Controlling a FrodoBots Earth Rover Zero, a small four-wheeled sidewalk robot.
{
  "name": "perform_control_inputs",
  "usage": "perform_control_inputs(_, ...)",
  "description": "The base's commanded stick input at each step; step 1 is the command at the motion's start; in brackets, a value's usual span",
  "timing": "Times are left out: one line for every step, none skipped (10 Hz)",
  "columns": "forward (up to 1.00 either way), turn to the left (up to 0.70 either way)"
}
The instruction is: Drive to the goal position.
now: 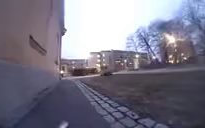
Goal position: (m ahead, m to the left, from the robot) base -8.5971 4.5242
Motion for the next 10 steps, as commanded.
perform_control_inputs(0.0,-0.5)
perform_control_inputs(0.0,-0.5)
perform_control_inputs(0.0,-0.5)
perform_control_inputs(0.0,-0.5)
perform_control_inputs(0.0,-0.5)
perform_control_inputs(0.0,-0.5)
perform_control_inputs(0.0,-0.5)
perform_control_inputs(0.0,-0.5)
perform_control_inputs(0.0,-0.5)
perform_control_inputs(0.0,-0.5)
